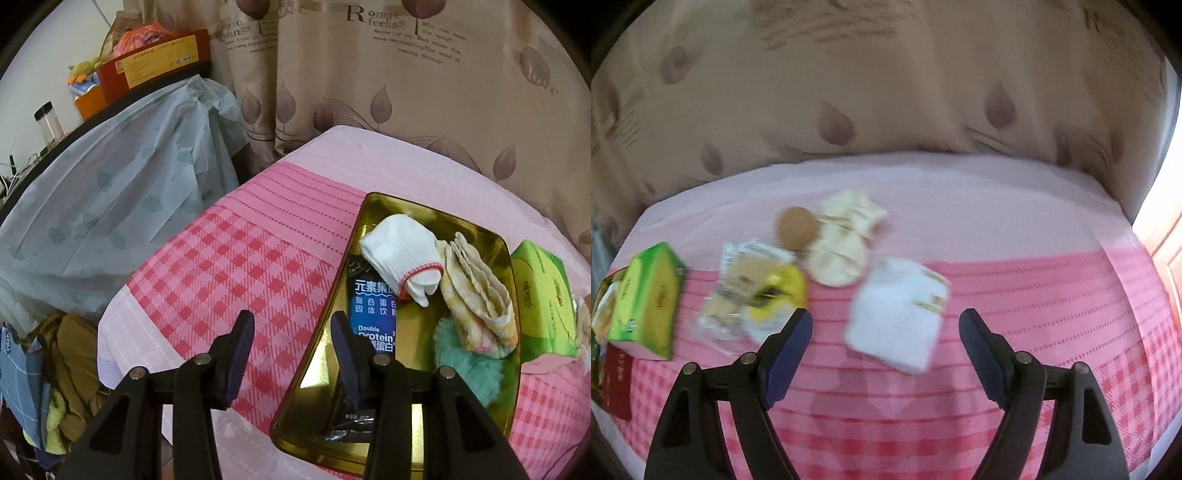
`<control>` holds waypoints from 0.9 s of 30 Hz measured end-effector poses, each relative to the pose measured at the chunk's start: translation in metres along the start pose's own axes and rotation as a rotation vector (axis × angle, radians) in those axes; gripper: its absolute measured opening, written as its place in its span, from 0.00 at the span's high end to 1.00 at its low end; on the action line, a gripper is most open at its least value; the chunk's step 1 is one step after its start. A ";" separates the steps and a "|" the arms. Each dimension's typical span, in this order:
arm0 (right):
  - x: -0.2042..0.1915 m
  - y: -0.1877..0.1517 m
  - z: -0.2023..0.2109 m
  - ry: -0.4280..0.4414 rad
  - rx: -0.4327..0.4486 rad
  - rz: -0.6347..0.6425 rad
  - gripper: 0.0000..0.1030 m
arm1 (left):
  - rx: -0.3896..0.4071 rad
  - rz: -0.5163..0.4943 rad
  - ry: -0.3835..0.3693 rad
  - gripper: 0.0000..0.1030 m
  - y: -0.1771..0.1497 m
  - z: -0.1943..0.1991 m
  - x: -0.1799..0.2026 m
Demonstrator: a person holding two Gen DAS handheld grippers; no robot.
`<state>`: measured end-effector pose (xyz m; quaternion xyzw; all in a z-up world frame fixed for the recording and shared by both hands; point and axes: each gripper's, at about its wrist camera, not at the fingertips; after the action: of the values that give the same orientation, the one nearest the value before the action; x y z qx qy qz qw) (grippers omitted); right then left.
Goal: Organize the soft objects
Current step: 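Grasp the white shoe-wipe pack with the right tool, then grasp the cotton swab pack with the left tool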
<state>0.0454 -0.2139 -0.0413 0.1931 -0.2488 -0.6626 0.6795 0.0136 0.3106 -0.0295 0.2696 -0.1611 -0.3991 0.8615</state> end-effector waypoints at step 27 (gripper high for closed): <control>0.030 -0.010 -0.055 -0.038 0.000 0.004 0.51 | 0.004 -0.417 -0.227 0.52 -0.055 0.062 0.155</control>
<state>0.0693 -0.2481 -0.0888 0.1798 -0.2619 -0.6649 0.6760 0.0472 0.1402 -0.0028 0.2520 -0.1986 -0.5958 0.7363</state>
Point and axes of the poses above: each gripper's, at about its wrist camera, not at the fingertips, and z roughly against the way its jaws point, x to its right, y to its top, and after that the axes turned 13 degrees about z, right-handed
